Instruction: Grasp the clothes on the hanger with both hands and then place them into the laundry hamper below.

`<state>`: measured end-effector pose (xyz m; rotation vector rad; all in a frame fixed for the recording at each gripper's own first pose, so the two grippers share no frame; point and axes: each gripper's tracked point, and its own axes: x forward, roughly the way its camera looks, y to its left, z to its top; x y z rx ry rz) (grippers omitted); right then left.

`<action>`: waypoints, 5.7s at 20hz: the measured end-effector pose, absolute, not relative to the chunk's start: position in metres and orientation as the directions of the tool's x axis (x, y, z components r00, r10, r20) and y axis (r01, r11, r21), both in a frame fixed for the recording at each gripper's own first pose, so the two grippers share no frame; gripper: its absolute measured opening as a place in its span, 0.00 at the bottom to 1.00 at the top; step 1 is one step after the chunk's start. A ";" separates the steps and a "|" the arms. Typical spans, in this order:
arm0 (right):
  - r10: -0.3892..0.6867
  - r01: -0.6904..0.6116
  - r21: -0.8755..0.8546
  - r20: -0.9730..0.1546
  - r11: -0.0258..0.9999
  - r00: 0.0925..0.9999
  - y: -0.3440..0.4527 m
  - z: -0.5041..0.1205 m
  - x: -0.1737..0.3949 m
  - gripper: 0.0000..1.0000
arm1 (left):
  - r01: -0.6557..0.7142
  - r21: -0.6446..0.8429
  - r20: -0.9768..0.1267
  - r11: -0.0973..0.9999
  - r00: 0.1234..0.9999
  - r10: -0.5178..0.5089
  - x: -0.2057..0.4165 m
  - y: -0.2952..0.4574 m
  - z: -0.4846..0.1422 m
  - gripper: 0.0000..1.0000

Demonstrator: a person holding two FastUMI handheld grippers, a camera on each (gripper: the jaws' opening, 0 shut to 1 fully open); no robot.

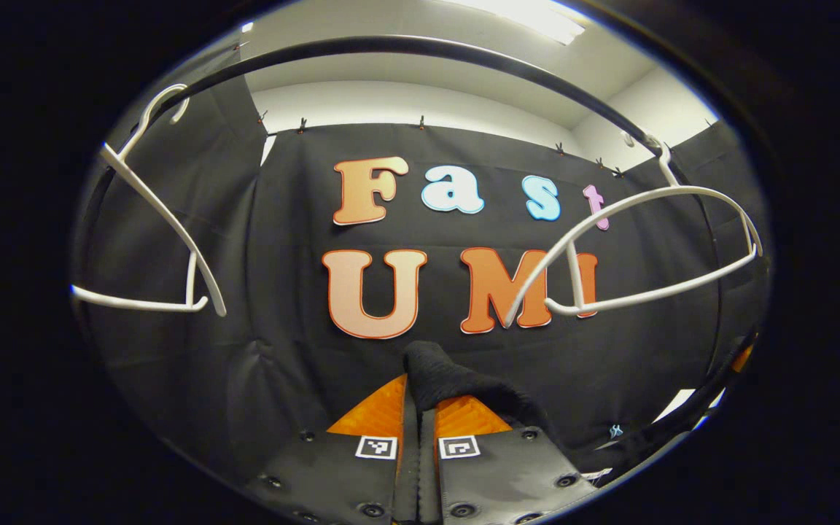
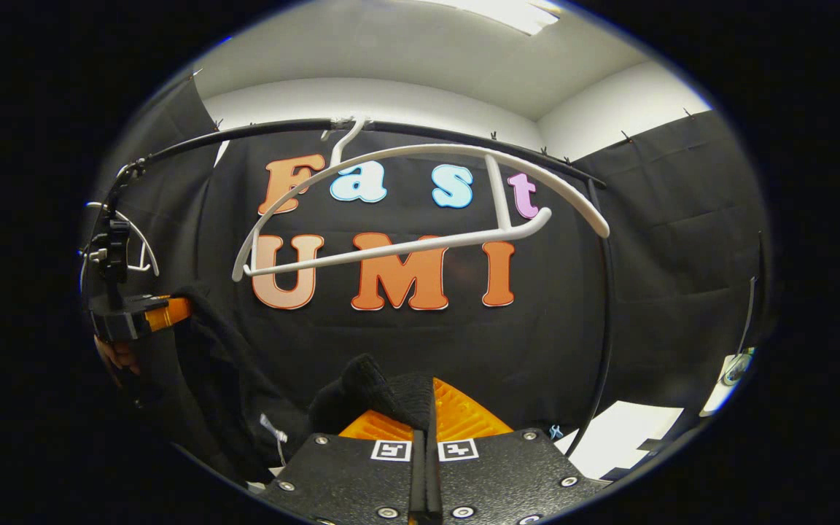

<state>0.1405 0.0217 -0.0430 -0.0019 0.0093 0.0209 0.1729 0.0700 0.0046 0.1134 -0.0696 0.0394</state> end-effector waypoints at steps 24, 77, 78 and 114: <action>0.197 -0.173 0.095 -0.495 0.980 0.846 0.084 -0.275 0.096 0.00 | 0.313 -0.040 -0.426 0.949 0.854 -0.299 0.089 -0.067 -0.243 0.07; 0.137 -0.055 0.137 -0.720 0.989 0.681 0.048 -0.400 0.020 0.90 | 0.185 -0.096 -0.763 0.978 0.617 -0.191 0.018 -0.032 -0.381 0.95; 0.141 -0.053 0.146 -0.698 0.988 0.703 0.048 -0.379 0.022 0.90 | 0.183 -0.101 -0.741 0.978 0.642 -0.197 0.023 -0.034 -0.362 0.95; 0.102 -0.094 0.111 -0.066 0.989 0.993 0.033 -0.011 0.046 0.91 | 0.205 -0.146 -0.073 0.968 0.973 -0.217 0.045 -0.048 0.000 0.95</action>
